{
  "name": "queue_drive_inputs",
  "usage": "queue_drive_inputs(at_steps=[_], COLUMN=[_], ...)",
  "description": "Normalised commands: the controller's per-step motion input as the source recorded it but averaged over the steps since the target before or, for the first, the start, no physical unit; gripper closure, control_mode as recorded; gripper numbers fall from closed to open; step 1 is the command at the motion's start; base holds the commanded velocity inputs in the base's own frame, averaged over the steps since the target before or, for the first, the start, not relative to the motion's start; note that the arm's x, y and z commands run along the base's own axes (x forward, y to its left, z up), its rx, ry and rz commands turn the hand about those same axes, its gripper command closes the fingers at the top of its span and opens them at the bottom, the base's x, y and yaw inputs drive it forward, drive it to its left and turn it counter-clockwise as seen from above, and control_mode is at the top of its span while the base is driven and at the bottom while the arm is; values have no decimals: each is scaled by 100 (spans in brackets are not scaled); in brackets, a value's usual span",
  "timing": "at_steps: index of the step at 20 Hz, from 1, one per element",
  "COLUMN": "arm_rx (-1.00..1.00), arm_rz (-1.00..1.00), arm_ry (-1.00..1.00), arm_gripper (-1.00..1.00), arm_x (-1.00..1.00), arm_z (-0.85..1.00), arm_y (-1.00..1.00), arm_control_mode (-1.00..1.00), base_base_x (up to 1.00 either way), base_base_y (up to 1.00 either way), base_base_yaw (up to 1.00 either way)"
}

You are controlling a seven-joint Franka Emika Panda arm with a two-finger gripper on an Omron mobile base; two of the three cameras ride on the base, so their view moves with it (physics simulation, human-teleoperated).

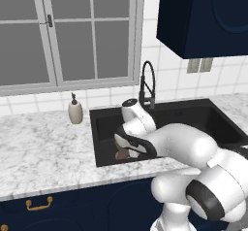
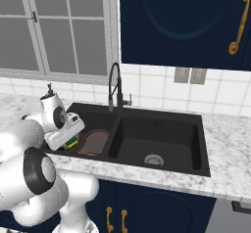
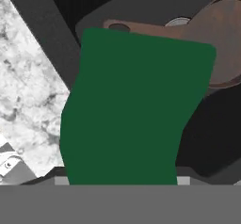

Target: Pick the pan and sponge and place them into the sink. Then turn on the water.

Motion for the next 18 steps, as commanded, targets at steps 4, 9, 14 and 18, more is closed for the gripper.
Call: queue_drive_inputs(at_steps=[4,9,14,18], arm_rx=[0,0,0,0], arm_rz=[0,0,0,0], arm_ry=[15,7,0,-1], arm_gripper=[100,100,100,100], arm_x=[91,59,34,19], arm_z=[-23,-27,-36,-32], arm_y=[21,7,0,-8], arm_control_mode=[-100,-100,-100,-100], base_base_x=[0,0,0,0], base_base_y=[0,0,0,0], base_base_yaw=[0,0,0,0])
